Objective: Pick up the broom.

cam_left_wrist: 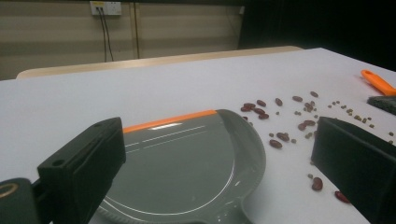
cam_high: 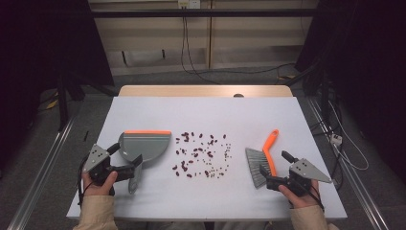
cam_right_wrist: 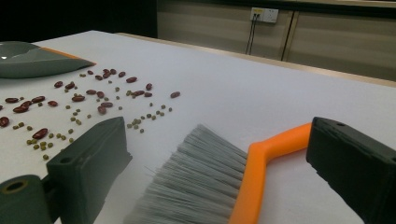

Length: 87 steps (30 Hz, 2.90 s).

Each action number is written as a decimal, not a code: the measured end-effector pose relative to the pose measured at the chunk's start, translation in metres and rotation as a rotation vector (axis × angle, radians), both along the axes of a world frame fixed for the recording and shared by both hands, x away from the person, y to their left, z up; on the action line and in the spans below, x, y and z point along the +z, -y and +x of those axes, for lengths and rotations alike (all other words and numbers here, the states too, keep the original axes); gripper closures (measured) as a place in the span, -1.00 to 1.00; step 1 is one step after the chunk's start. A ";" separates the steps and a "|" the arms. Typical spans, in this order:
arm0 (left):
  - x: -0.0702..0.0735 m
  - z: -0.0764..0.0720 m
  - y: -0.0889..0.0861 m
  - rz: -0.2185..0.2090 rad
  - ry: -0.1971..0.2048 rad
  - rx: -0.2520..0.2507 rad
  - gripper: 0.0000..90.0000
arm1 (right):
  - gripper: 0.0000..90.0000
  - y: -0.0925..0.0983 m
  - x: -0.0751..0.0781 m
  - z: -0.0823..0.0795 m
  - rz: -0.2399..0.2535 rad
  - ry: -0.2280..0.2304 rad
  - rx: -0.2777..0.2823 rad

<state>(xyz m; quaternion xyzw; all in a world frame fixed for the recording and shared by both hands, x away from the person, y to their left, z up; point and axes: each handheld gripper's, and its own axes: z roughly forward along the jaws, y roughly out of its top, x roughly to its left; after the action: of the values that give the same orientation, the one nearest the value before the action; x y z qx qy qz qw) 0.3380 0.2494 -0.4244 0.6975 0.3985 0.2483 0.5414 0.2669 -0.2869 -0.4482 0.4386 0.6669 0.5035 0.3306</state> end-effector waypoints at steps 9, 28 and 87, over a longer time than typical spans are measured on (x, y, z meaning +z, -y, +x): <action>0.000 0.000 0.001 -0.006 0.004 -0.002 -0.94 | -0.89 -0.001 0.002 0.008 -0.012 0.005 0.011; 0.001 0.000 0.004 0.016 0.004 -0.021 -0.94 | -0.79 0.025 0.011 0.051 -0.028 -0.142 -0.124; 0.001 0.009 0.008 -0.022 -0.012 -0.034 -0.93 | 0.56 0.000 -0.006 0.117 -0.017 -0.566 0.007</action>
<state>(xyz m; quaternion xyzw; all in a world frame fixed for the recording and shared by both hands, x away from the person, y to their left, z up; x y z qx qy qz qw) 0.3468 0.2415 -0.4238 0.6995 0.3927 0.2305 0.5508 0.3842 -0.2868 -0.4547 0.5570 0.7382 0.3565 0.1331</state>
